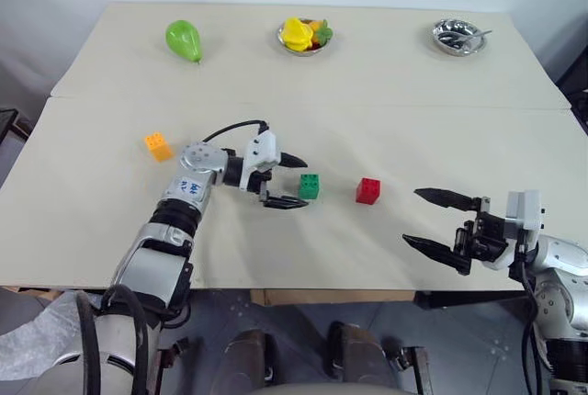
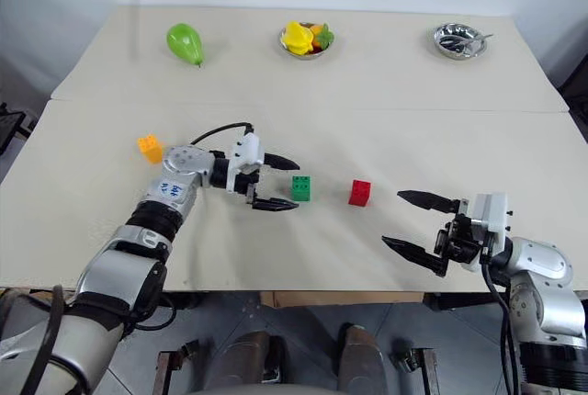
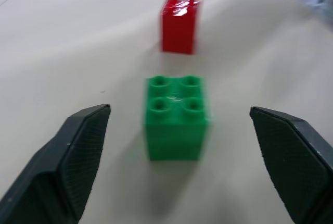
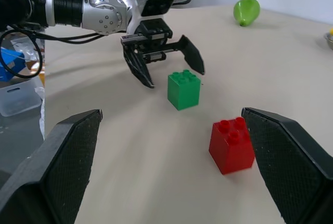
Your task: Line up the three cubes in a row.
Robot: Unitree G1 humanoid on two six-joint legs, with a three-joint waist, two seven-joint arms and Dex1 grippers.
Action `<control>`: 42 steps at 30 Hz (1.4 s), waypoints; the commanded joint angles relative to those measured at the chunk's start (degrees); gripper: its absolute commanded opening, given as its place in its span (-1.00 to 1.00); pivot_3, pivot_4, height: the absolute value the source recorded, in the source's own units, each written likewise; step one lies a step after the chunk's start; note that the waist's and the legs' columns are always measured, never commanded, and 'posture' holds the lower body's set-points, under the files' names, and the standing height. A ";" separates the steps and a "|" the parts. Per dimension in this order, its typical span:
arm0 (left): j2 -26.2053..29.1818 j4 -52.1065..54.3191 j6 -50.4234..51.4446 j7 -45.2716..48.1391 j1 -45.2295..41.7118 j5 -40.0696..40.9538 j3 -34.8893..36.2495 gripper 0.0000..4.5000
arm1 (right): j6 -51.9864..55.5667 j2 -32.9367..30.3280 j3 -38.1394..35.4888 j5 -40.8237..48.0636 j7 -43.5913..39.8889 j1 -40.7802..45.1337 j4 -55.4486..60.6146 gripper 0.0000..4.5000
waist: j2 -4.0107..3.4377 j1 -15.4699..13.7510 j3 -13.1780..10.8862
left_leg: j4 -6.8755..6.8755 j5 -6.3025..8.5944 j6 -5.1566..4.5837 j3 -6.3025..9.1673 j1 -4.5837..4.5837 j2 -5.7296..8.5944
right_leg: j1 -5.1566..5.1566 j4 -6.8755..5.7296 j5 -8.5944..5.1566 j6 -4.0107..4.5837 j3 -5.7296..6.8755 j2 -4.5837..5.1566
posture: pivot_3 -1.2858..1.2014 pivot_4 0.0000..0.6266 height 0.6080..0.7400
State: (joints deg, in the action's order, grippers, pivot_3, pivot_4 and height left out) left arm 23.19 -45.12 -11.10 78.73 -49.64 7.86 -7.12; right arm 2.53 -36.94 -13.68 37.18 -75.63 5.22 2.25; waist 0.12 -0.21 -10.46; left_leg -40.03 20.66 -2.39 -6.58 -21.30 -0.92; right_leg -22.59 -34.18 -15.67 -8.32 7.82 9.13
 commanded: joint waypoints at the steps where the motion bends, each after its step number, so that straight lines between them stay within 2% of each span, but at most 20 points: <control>1: 6.13 9.55 1.77 3.68 5.78 6.17 5.49 0.98 | 1.73 0.64 1.69 1.30 -0.42 2.27 1.68 1.00 | -0.01 0.72 -0.01 | 0.02 0.00 0.01 -0.01 0.01 -0.03 | -0.02 0.00 0.00 0.01 -0.02 -0.01 | 0.03 -0.52 1.00; 4: 10.21 13.82 1.42 -3.11 12.57 9.34 13.31 0.98 | 3.49 2.59 3.19 1.55 1.52 6.16 0.95 1.00 | -0.01 0.77 -0.01 | 0.00 0.00 0.01 0.06 0.01 -0.23 | -0.03 -0.06 -0.02 0.03 -0.02 0.00 | 0.03 -0.52 1.00; 7: 12.99 22.83 0.59 -13.73 28.17 13.01 26.55 0.98 | 1.85 6.69 5.30 0.45 2.94 11.28 -0.28 1.00 | -0.04 1.82 0.01 | -0.04 0.00 0.00 0.05 0.05 -0.24 | -0.01 -0.14 -0.01 0.02 -0.06 0.13 | 0.03 -0.52 1.00; 11: 10.59 34.44 2.27 -25.79 47.79 15.16 39.20 0.98 | 0.59 9.44 7.01 -1.11 3.80 14.05 -1.02 1.00 | -0.05 1.81 -0.01 | 0.09 0.08 -0.01 0.21 0.07 -0.21 | -0.03 -0.13 -0.03 0.05 -0.02 0.22 | 0.03 -0.52 1.00; 14: 6.58 38.55 1.11 -33.80 58.00 16.09 46.77 0.98 | -1.38 9.71 7.32 -2.54 2.97 14.97 -2.57 1.00 | -0.04 1.04 -0.01 | 0.05 0.15 -0.08 0.36 0.06 -0.06 | 0.08 -0.13 -0.03 0.05 0.02 0.36 | 0.03 -0.52 1.00; 18: 1.13 46.19 2.27 -40.59 64.84 17.79 49.17 0.98 | -1.43 9.41 7.46 -2.48 1.77 15.33 -3.69 1.00 | -0.01 -0.20 0.01 | -0.05 0.19 -0.15 0.45 0.06 0.05 | 0.16 -0.08 -0.01 0.04 0.00 0.52 | 0.03 -0.52 1.00; 21: -3.12 53.96 4.83 -44.39 67.99 18.86 46.61 0.98 | -1.00 9.25 7.98 -2.42 0.64 15.67 -4.33 1.00 | -0.01 -0.48 0.02 | -0.04 0.22 -0.12 0.45 0.07 0.07 | 0.14 -0.10 0.01 0.05 -0.02 0.58 | 0.03 -0.52 1.00; 24: -5.67 59.66 9.16 -50.45 67.23 18.10 43.41 0.98 | -0.77 8.91 8.09 -2.44 -0.39 16.09 -5.01 1.00 | -0.01 -0.41 0.02 | -0.02 0.24 -0.07 0.41 0.08 0.04 | 0.10 -0.10 0.01 0.06 -0.04 0.53 | 0.03 -0.52 1.00; 27: -7.61 63.86 17.73 -60.16 63.36 15.95 39.14 0.98 | -0.82 8.76 7.95 -2.47 -0.93 16.50 -5.56 1.00 | -0.02 -0.15 0.03 | 0.00 0.24 -0.07 0.37 0.08 0.00 | 0.10 -0.10 0.01 0.06 -0.03 0.44 | 0.03 -0.52 1.00; 31: -11.13 67.33 31.85 -76.62 51.12 9.12 31.38 0.98 | 0.67 8.06 8.59 -2.39 -1.50 16.10 -5.06 1.00 | 0.00 -0.52 0.06 | -0.04 0.20 -0.14 0.35 0.07 0.06 | 0.12 -0.16 0.02 0.05 -0.05 0.41 | 0.03 -0.52 1.00; 33: -12.58 66.97 35.42 -81.30 46.55 7.57 30.01 0.98 | 1.30 7.98 8.71 -2.21 -1.51 15.76 -4.48 1.00 | 0.03 -0.62 0.08 | -0.04 0.19 -0.15 0.34 0.07 0.08 | 0.12 -0.16 0.02 0.04 -0.06 0.41 | 0.03 -0.52 1.00; 36: -12.04 63.27 39.37 -83.55 39.66 4.20 25.58 0.98 | 2.44 7.94 8.96 -2.02 -1.19 15.32 -3.39 1.00 | 0.05 -0.29 0.09 | 0.01 0.21 -0.12 0.28 0.07 0.05 | 0.08 -0.11 0.02 0.04 -0.05 0.31 | 0.03 -0.52 1.00; 42: -12.39 53.20 37.88 -90.29 29.42 -1.86 23.86 0.98 | 4.26 8.14 9.38 -1.86 -0.36 14.32 -1.09 1.00 | 0.05 -0.09 0.08 | 0.03 0.20 -0.11 0.22 0.04 0.11 | 0.09 0.02 0.02 0.04 -0.02 0.17 | 0.03 -0.52 1.00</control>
State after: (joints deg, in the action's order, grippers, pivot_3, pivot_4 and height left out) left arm 10.28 8.67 27.90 -9.82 -19.08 7.87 16.76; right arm 6.55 -28.59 -3.82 34.21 -76.36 19.82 -1.24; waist 0.17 -0.30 -10.37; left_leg -40.00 20.87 -2.49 -6.36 -21.27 -0.81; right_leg -22.50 -34.14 -15.65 -8.28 7.80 9.28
